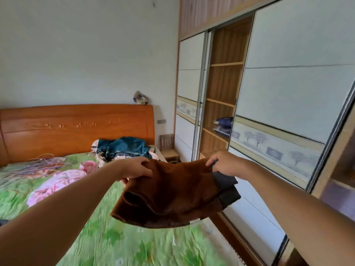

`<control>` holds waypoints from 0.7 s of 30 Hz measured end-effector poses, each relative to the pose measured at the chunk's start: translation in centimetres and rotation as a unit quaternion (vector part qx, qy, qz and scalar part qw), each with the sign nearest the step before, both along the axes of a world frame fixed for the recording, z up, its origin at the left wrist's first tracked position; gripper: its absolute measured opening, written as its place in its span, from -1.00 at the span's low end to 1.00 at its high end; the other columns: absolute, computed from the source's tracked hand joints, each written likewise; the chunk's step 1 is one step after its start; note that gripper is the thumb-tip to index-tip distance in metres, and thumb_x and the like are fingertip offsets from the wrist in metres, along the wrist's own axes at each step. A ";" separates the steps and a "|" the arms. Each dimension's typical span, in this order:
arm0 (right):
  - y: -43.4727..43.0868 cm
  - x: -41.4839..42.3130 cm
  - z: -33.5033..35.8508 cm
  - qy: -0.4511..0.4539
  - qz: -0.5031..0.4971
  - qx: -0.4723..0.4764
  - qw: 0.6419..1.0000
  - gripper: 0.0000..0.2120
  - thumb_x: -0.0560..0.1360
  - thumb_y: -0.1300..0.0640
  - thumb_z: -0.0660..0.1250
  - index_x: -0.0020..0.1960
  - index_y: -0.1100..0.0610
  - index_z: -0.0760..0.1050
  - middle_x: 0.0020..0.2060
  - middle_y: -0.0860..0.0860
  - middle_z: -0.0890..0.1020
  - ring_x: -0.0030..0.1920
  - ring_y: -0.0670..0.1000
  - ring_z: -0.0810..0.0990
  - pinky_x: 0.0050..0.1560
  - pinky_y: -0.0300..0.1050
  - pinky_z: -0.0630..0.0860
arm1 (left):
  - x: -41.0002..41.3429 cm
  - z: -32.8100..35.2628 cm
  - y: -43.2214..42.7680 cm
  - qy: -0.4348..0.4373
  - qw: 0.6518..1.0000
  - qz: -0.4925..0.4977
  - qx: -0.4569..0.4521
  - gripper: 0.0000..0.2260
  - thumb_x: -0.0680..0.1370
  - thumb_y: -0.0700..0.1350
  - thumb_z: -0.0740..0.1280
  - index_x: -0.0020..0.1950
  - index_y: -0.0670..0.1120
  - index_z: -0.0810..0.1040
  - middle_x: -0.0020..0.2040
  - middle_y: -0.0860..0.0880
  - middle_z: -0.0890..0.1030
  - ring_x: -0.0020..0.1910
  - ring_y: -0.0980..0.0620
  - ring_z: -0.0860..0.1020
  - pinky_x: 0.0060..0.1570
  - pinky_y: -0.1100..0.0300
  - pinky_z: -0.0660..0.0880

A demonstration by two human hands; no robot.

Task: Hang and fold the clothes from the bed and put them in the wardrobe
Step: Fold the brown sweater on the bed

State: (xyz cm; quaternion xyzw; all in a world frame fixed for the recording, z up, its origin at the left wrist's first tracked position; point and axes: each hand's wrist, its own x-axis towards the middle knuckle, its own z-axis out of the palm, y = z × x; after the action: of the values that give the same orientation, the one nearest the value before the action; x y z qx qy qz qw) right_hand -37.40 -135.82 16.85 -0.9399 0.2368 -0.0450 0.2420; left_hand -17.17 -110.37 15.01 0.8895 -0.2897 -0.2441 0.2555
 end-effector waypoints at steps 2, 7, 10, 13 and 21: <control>-1.4 -2.6 1.6 -0.018 -0.019 0.001 1.000 -0.74 0.50 0.22 0.37 0.13 -0.01 0.67 0.23 -0.02 0.60 0.19 0.00 0.53 0.26 -0.08 0.43 | -2.0 2.2 -2.4 -0.003 1.000 -0.018 0.015 -0.57 0.51 0.04 0.43 0.33 0.18 0.39 0.02 0.05 0.52 -0.06 -0.04 0.61 -0.37 0.13 0.60; -6.7 -10.3 4.6 -0.054 -0.050 0.014 0.997 -0.71 0.47 0.09 0.45 0.18 0.10 0.63 0.12 0.04 0.59 0.10 0.04 0.54 0.07 -0.10 0.45 | -8.2 6.7 -10.0 -0.011 0.998 -0.047 0.031 -0.65 0.48 0.08 0.44 0.20 0.23 0.41 0.10 -0.02 0.54 -0.05 -0.10 0.63 -0.32 0.05 0.64; -10.5 -14.8 5.5 -0.051 -0.062 0.013 0.997 -0.71 0.46 0.09 0.45 0.17 0.13 0.62 0.09 0.10 0.61 0.10 0.10 0.56 0.16 -0.01 0.51 | -11.9 8.1 -14.8 -0.003 0.997 -0.062 0.034 -0.64 0.48 0.08 0.45 0.21 0.21 0.43 0.06 -0.01 0.54 -0.02 -0.12 0.62 -0.28 -0.01 0.65; -14.0 -17.7 6.2 -0.047 -0.062 0.003 0.997 -0.70 0.48 0.09 0.44 0.18 0.15 0.60 0.09 0.11 0.61 0.08 0.07 0.56 0.14 -0.03 0.51 | -14.5 8.6 -18.7 -0.002 0.997 -0.069 0.044 -0.63 0.49 0.08 0.45 0.24 0.19 0.42 0.06 -0.03 0.53 -0.01 -0.15 0.62 -0.29 -0.01 0.65; -23.6 -19.2 6.1 -0.041 -0.050 -0.007 0.998 -0.61 0.44 0.09 0.45 0.26 0.08 0.57 0.09 0.01 0.60 0.12 0.06 0.55 0.11 -0.07 0.50 | -17.1 8.0 -27.8 -0.010 0.995 -0.067 0.070 -0.61 0.52 0.08 0.42 0.30 0.13 0.40 0.15 -0.07 0.53 0.00 -0.15 0.61 -0.32 0.02 0.65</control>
State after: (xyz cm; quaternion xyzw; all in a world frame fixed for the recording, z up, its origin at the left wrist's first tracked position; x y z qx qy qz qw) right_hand -56.58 -159.47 22.99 -0.9260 0.2729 -0.0975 0.2420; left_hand -34.26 -138.17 23.04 0.8861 -0.3335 -0.2716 0.1728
